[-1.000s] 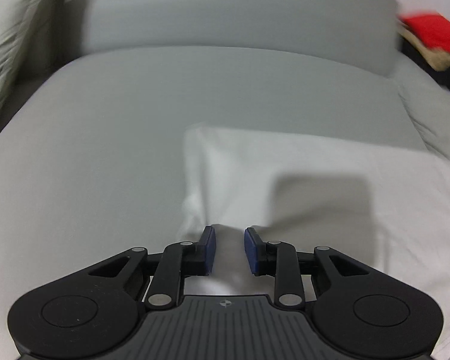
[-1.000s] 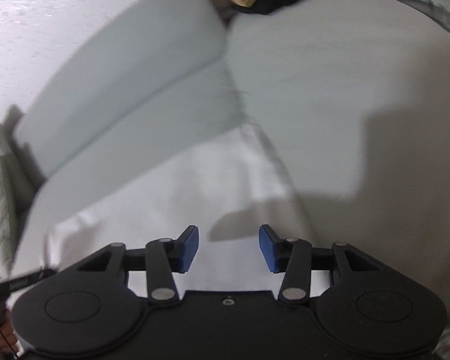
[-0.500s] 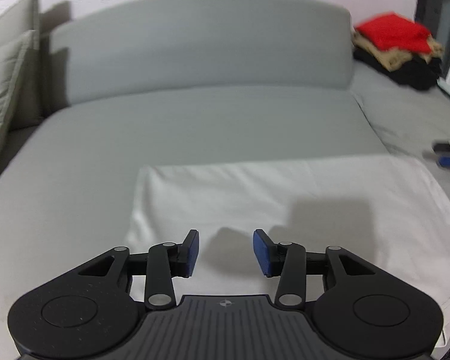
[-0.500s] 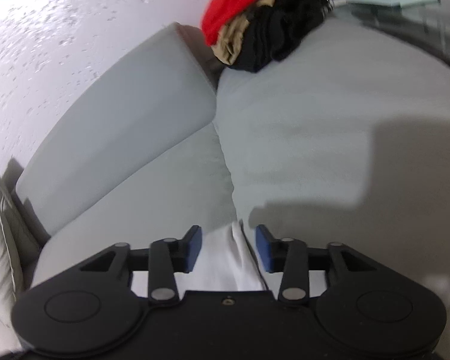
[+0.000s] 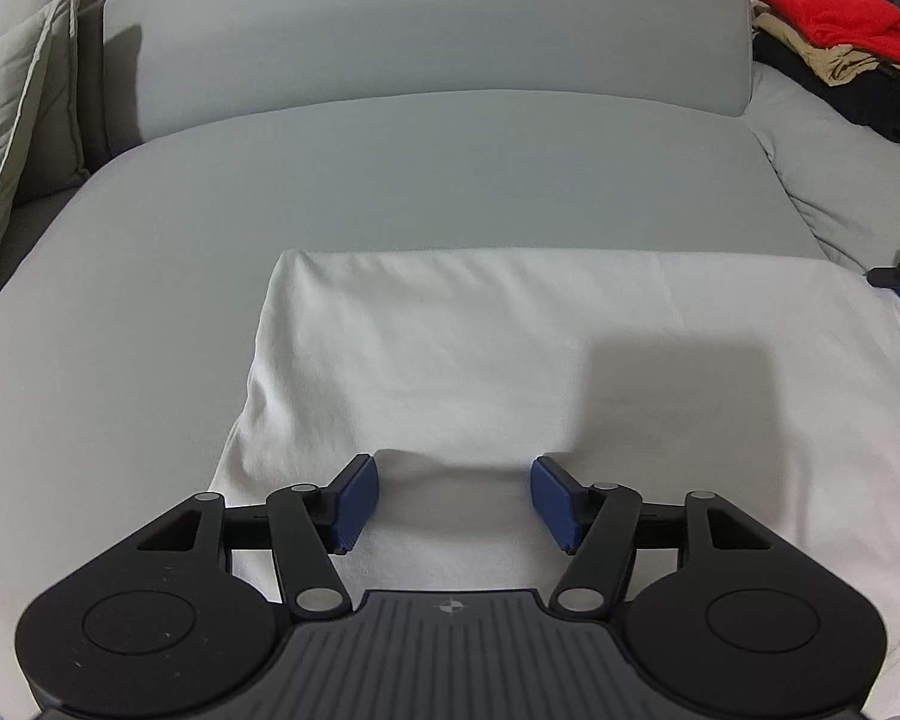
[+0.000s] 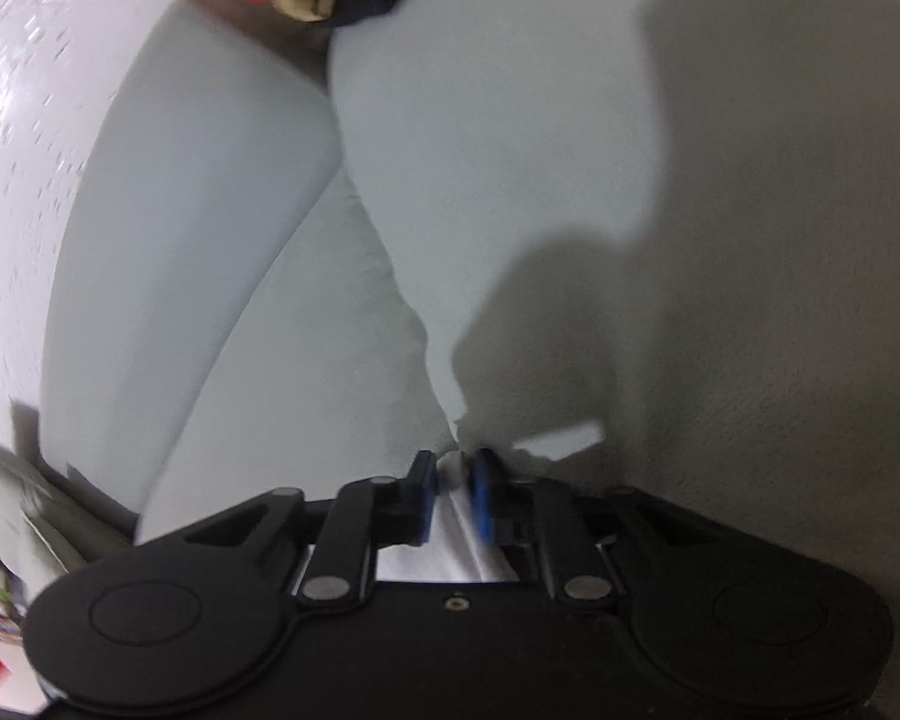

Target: Fold clothes

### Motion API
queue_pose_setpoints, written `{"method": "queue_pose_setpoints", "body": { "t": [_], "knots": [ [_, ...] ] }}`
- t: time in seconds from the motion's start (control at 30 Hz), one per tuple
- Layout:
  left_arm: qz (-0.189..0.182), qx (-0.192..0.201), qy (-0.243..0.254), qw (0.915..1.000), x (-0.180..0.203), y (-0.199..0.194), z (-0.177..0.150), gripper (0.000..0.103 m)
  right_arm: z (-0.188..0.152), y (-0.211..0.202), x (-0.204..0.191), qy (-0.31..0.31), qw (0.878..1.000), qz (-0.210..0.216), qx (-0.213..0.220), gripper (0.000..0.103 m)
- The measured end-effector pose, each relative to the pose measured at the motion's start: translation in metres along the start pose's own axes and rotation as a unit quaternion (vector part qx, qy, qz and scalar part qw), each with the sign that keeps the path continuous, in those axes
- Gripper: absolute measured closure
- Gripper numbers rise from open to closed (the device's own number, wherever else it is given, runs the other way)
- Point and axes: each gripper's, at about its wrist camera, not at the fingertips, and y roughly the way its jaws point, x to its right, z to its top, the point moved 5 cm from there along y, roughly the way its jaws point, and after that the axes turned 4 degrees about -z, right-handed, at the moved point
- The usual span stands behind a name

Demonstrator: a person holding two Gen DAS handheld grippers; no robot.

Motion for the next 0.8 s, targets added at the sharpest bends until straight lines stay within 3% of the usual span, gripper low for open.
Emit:
{"method": "queue_pose_setpoints", "body": {
  "t": [0.1,0.33,0.43,0.47,0.57,0.67,0.73,0.77,0.8],
  "knots": [
    [0.001,-0.001,-0.003,1.0,-0.001,-0.003,0.0,0.041,0.002,-0.008,0.004,0.022,0.999,0.024,0.025,0.1],
    [0.003,0.002,0.0,1.0,-0.003,-0.002,-0.002,0.04,0.003,-0.032,0.002,-0.025,0.993,-0.043,0.104,0.103],
    [0.0,0.003,-0.002,1.0,-0.004,-0.004,-0.003,0.039,0.003,-0.04,0.001,-0.031,0.991,-0.043,0.121,0.103],
    [0.0,0.003,-0.002,1.0,-0.004,-0.004,-0.003,0.039,0.002,-0.042,-0.001,-0.036,0.991,-0.037,0.126,0.098],
    [0.002,0.005,-0.001,1.0,-0.005,-0.005,-0.004,0.039,0.0,-0.041,-0.017,-0.078,0.991,0.013,0.111,0.089],
    [0.003,0.008,0.001,1.0,-0.005,-0.007,-0.005,0.038,-0.01,-0.02,-0.033,-0.099,0.993,0.053,0.037,0.088],
    [0.004,0.01,0.003,0.9999,-0.006,-0.008,-0.005,0.038,-0.014,-0.008,-0.023,-0.086,0.996,0.009,0.007,0.089],
    [0.005,0.011,0.003,0.9999,-0.006,-0.008,-0.006,0.038,-0.013,-0.005,-0.014,-0.076,0.997,-0.029,0.006,0.103],
    [0.006,0.012,0.004,0.9999,-0.006,-0.008,-0.006,0.038,-0.011,-0.007,-0.005,-0.068,0.996,-0.056,0.014,0.103]
  ]
}}
